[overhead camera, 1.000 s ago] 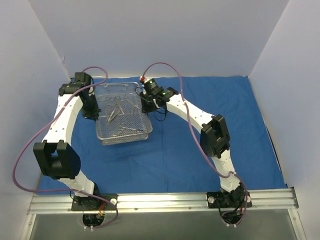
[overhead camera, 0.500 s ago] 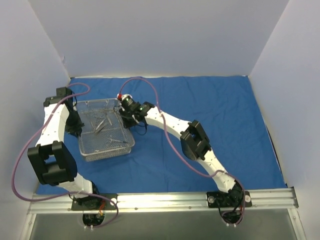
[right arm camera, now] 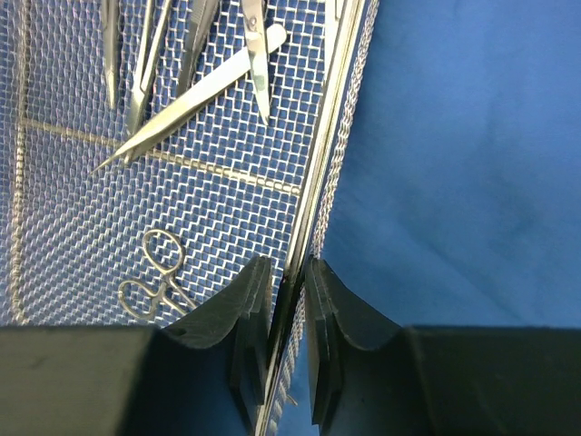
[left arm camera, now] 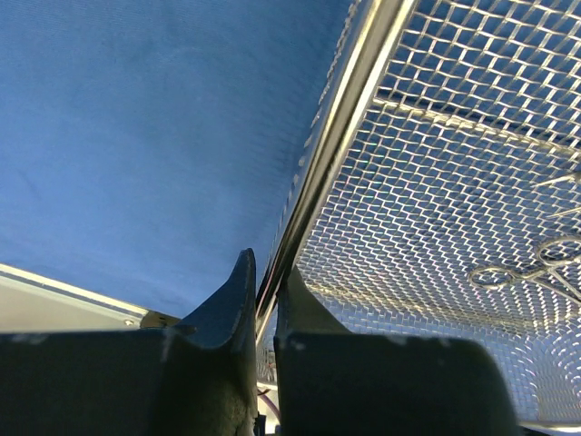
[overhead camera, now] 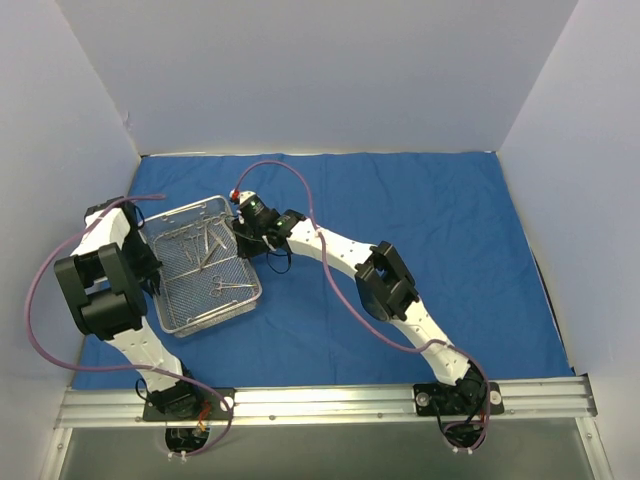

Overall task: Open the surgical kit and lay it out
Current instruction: Place the container in the surgical kit.

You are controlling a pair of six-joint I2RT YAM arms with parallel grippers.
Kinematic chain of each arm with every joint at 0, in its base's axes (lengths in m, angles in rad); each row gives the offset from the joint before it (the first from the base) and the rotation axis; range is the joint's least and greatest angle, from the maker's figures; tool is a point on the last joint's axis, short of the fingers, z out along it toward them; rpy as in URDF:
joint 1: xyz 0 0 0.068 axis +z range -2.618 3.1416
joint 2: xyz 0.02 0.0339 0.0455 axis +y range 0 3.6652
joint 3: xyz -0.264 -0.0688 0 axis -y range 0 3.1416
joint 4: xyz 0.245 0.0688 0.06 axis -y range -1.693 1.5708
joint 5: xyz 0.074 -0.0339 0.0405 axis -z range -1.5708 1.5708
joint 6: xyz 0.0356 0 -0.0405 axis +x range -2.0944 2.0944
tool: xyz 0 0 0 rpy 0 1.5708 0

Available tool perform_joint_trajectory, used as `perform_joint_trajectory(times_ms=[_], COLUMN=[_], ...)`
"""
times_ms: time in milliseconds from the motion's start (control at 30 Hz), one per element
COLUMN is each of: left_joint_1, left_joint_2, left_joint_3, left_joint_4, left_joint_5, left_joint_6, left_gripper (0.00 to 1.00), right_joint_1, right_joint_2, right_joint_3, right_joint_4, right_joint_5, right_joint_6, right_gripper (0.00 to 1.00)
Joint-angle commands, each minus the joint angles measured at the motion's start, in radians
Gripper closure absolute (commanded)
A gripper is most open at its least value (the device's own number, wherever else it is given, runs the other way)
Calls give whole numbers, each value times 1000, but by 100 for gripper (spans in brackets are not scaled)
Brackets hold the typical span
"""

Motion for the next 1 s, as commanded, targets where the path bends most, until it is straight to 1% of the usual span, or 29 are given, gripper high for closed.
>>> perform_joint_trajectory(times_ms=[0,267,433,500,567,600,633,667,767,800,833,900,933,967], left_joint_1=[68,75,76,76,76,76,76,76,75,75,73,73,70,67], left_joint_2=[42,102,97,99,93,81,77,74,73,64,56,24,13,-7], left_joint_3=[17,118,135,142,136,128,126,126,135,139,139,134,137,142], left_joint_4=[157,142,142,136,141,144,147,148,132,130,128,124,119,105], left_joint_5=[-56,-103,-123,-122,-120,-120,-120,-122,-114,-122,-123,-128,-129,-129], left_joint_6=[-169,-147,-152,-154,-155,-157,-158,-160,-158,-160,-160,-160,-161,-163], left_gripper=[98,98,97,86,82,76,72,69,68,66,61,55,48,46], right_joint_1=[46,57,58,58,58,57,57,57,55,52,51,46,45,41], right_joint_2=[-13,-13,-16,-18,-21,-22,-27,-27,-33,-35,-39,-47,-55,-61], right_joint_3=[-30,-60,-70,-76,-87,-90,-95,-95,-98,-101,-103,-106,-104,-104], right_joint_4=[-42,-10,-7,-12,-13,-12,-12,-10,-12,-12,-12,-13,-13,-16], right_joint_5=[-239,-284,-312,-315,-318,-321,-321,-322,-324,-324,-327,-322,-321,-316], right_joint_6=[16,67,73,71,68,68,68,67,58,56,53,45,44,41], right_gripper=[100,100,100,96,95,95,94,94,88,79,75,66,63,60])
